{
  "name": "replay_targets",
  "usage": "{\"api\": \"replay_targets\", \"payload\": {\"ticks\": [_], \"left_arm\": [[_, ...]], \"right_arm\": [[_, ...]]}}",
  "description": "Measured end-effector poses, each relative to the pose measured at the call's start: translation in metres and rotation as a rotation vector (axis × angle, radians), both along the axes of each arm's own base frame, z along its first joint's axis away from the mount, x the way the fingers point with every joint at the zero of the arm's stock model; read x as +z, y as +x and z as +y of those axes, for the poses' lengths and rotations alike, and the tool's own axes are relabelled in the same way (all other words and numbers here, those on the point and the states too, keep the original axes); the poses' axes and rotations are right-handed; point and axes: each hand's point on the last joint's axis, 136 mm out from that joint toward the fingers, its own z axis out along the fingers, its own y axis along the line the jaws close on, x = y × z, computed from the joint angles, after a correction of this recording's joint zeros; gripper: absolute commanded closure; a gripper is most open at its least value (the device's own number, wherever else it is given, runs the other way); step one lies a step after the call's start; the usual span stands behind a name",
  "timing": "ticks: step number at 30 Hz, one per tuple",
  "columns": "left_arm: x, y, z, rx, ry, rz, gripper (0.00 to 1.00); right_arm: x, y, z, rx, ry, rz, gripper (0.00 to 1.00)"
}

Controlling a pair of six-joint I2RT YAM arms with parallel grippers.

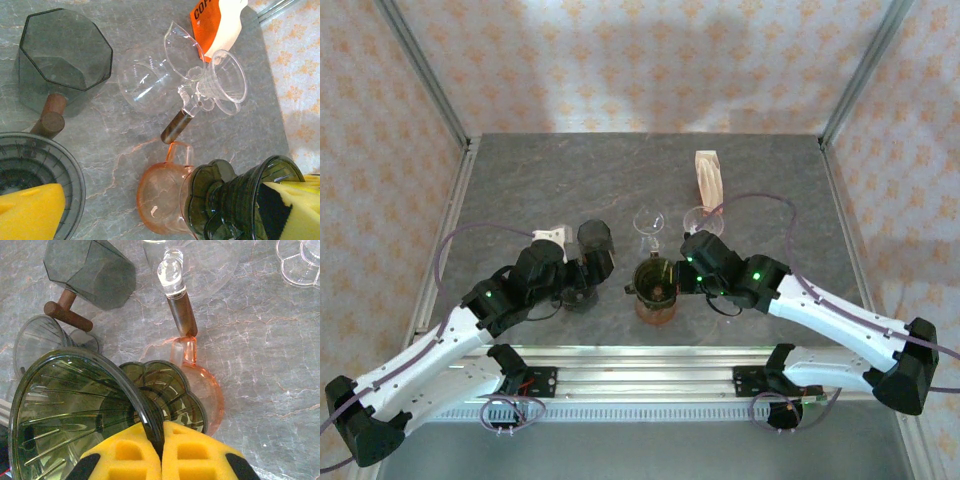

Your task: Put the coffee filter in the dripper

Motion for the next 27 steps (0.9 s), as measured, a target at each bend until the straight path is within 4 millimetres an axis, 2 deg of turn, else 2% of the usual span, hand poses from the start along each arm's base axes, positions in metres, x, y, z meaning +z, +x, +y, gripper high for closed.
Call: {"api": "replay_targets", "payload": {"ticks": [19, 22, 25, 27], "left_arm": [[0.0, 0.0, 0.0, 0.0, -0.001, 0.0, 0.01], [0.0, 0.0, 0.0, 0.0, -0.001, 0.0, 0.01], [0.0, 0.0, 0.0, 0.0, -0.002, 0.0, 0.0], [0.0, 0.0, 0.0, 0.0, -0.001, 0.0, 0.01]], "right_arm": [[-0.019, 0.0, 0.0, -0.05, -0.012, 0.058, 0.99], [-0.019, 0.0, -0.001, -0.056, -0.009, 0.062, 0.82], [-0.02, -0.001, 0.0, -0.061, -0.006, 0.065, 0.57], [-0.021, -0.001, 0.0, -0.065, -0.003, 0.068, 0.49]]}}
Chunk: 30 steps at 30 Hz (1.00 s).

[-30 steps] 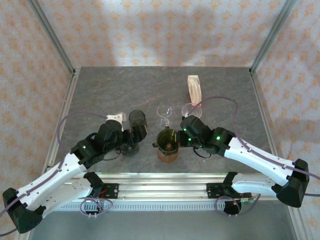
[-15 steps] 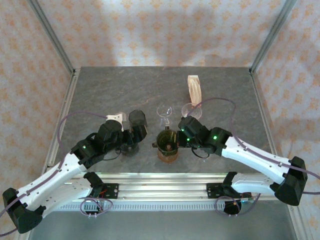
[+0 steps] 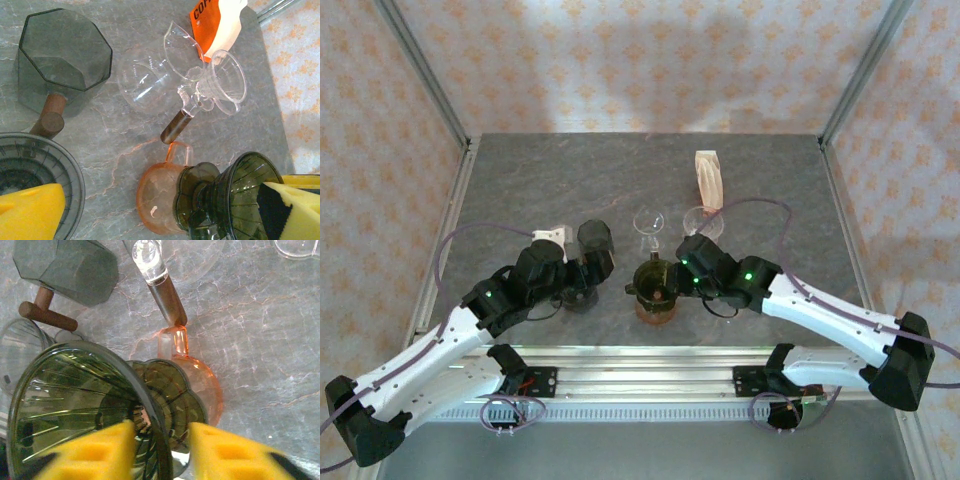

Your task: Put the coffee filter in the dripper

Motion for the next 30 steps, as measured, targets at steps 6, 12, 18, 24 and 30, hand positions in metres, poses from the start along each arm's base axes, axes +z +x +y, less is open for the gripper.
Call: {"api": "replay_targets", "payload": {"ticks": [6, 12, 18, 24, 30], "left_arm": [[0.001, 0.001, -0.001, 0.0, -0.003, -0.004, 0.01], [0.0, 0.002, -0.002, 0.0, -0.002, -0.002, 0.01], [-0.004, 0.003, -0.003, -0.001, 0.007, 0.009, 0.01], [-0.01, 0.006, -0.005, 0.0, 0.019, 0.023, 0.01], [-0.014, 0.006, -0.006, -0.008, 0.033, 0.031, 0.01]], "right_arm": [[0.005, 0.002, -0.003, -0.012, 0.004, -0.024, 0.36], [0.033, 0.012, -0.023, -0.072, -0.007, -0.135, 0.34], [0.074, 0.053, -0.056, -0.201, -0.01, -0.233, 0.55], [0.075, 0.112, -0.09, -0.314, -0.132, -0.245, 0.62], [0.051, 0.181, -0.104, -0.348, -0.257, -0.203, 0.72]]}}
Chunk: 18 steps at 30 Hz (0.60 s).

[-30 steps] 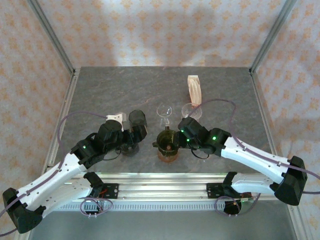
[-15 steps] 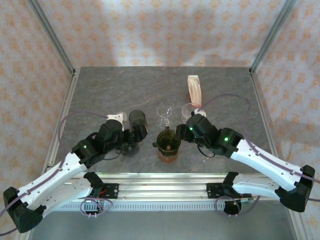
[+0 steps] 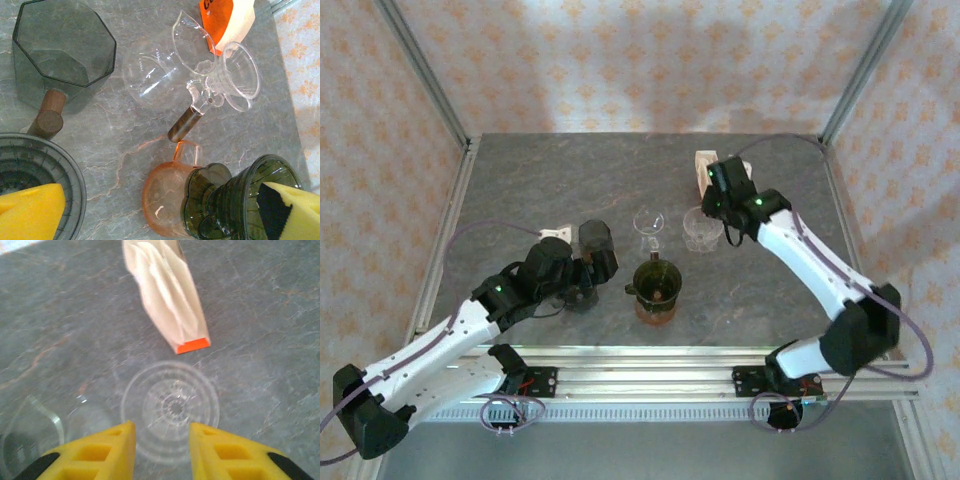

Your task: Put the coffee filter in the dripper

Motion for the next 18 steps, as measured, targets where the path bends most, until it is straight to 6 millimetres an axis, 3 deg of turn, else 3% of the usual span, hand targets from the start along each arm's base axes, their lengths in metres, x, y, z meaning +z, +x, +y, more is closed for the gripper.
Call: {"api": "replay_targets", "payload": {"ticks": [8, 15, 18], "left_arm": [[0.005, 0.001, -0.003, -0.023, 0.001, -0.024, 0.01], [0.016, 0.007, -0.007, -0.033, -0.02, -0.075, 0.01], [0.019, 0.008, -0.009, -0.038, -0.024, -0.093, 0.01]], "right_arm": [[-0.027, 0.085, -0.017, -0.039, -0.047, 0.047, 0.76], [-0.036, 0.138, -0.006, -0.009, -0.075, 0.042, 0.78], [-0.04, 0.151, -0.002, 0.0, -0.084, 0.042, 0.78]]}}
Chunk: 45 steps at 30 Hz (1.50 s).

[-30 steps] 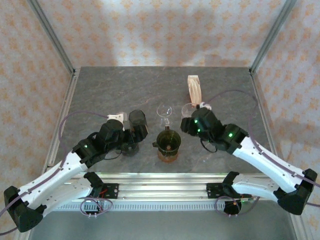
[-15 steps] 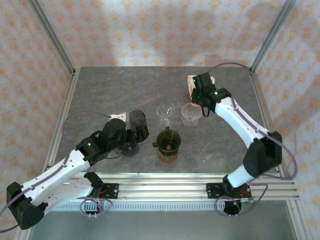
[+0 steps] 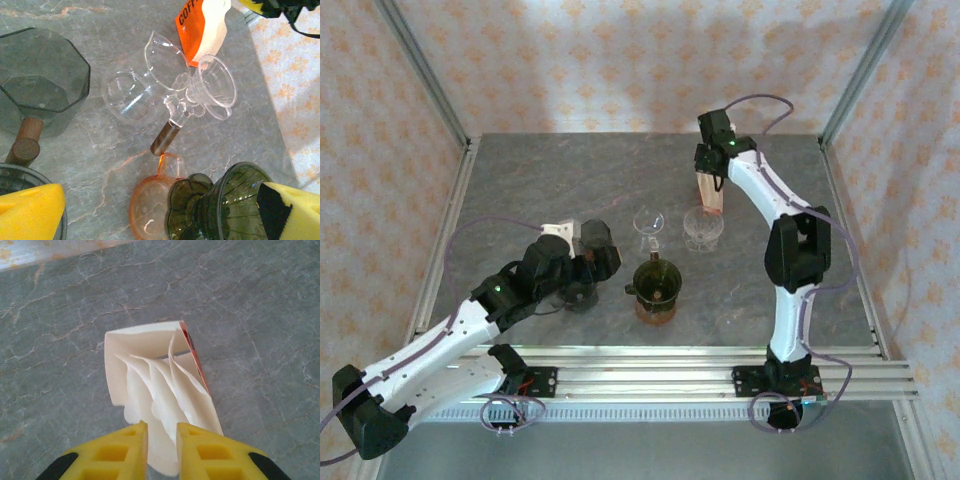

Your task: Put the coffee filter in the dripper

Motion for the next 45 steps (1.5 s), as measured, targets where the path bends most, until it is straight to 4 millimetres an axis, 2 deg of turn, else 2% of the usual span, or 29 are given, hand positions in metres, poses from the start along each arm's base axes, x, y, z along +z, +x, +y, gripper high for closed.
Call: {"api": "replay_targets", "payload": {"ticks": [7, 15, 24, 35, 43, 45], "left_arm": [[-0.006, 0.004, -0.003, -0.005, 0.017, 0.009, 0.01], [-0.017, 0.007, -0.006, -0.008, 0.043, 0.033, 0.01], [-0.017, 0.007, -0.006, -0.017, 0.054, 0.025, 0.01], [-0.017, 0.007, -0.006, -0.018, 0.056, 0.024, 0.01], [-0.018, 0.008, -0.006, -0.018, 0.059, 0.028, 0.01], [-0.019, 0.008, -0.006, -0.018, 0.061, 0.03, 0.01]], "right_arm": [[-0.014, 0.012, -0.002, -0.002, -0.029, 0.045, 0.79], [-0.022, 0.012, -0.009, -0.01, -0.056, 0.084, 0.81], [-0.035, 0.014, -0.01, -0.01, -0.072, 0.122, 0.81], [-0.032, 0.014, -0.013, -0.015, -0.094, 0.123, 0.89], [-0.036, 0.014, -0.013, -0.012, -0.101, 0.133, 0.87], [-0.039, 0.014, -0.013, -0.012, -0.102, 0.137, 0.84]]}}
